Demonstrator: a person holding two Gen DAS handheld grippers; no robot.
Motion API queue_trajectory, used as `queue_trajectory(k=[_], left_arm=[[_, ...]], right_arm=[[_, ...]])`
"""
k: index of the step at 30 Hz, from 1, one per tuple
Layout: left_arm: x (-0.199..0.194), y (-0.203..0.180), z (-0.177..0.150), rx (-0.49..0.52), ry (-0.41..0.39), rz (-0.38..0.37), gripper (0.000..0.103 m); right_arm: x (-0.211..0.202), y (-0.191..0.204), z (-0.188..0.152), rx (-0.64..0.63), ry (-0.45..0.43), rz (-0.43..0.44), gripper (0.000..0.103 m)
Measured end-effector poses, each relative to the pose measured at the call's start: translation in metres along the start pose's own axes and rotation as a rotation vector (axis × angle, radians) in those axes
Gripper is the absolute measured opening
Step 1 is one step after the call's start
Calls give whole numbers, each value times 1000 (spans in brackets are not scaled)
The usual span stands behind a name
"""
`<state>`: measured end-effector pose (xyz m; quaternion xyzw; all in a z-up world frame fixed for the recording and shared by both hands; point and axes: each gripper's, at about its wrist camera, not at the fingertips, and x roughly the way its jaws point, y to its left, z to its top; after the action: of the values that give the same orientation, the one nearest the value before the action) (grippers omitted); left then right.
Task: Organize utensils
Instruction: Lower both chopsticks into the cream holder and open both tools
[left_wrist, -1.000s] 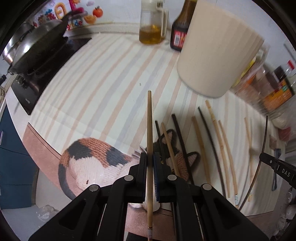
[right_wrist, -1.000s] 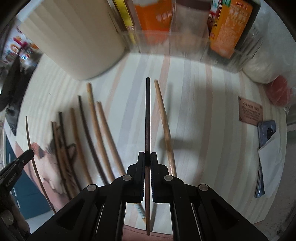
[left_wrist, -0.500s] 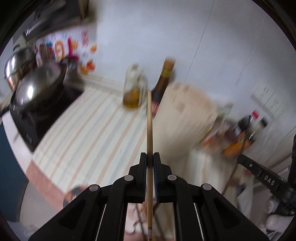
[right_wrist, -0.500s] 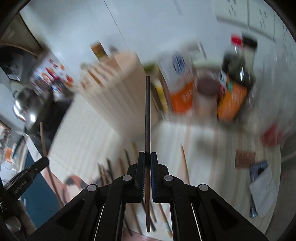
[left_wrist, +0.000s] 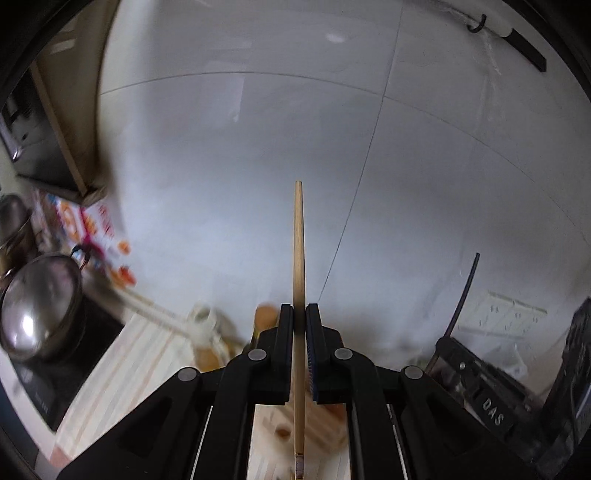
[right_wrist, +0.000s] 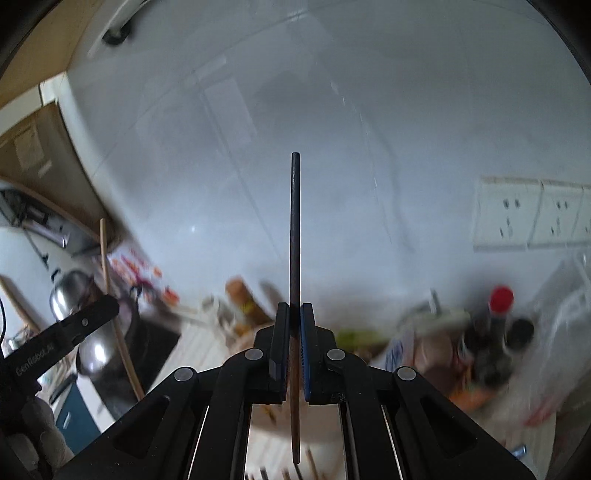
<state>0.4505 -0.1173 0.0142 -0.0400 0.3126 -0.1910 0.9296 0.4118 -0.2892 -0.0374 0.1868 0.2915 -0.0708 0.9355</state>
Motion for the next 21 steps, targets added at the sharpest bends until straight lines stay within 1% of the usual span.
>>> queue_trajectory(k=[4, 11, 15, 16, 21], left_arm=[[36, -3, 16, 4, 9, -32, 4], [89, 1, 21, -16, 30, -70, 4], [106, -10, 20, 1, 34, -79, 4], [111, -11, 18, 5, 37, -80, 4], [126, -16, 6, 46, 75, -68, 4]], right_arm=[[19, -6, 20, 36, -56, -9, 5], [54, -16, 29, 86, -88, -18, 5], [71, -16, 23, 83, -90, -24, 5], [68, -17, 16, 81, -95, -26, 5], [74, -13, 3, 58, -92, -29, 5]])
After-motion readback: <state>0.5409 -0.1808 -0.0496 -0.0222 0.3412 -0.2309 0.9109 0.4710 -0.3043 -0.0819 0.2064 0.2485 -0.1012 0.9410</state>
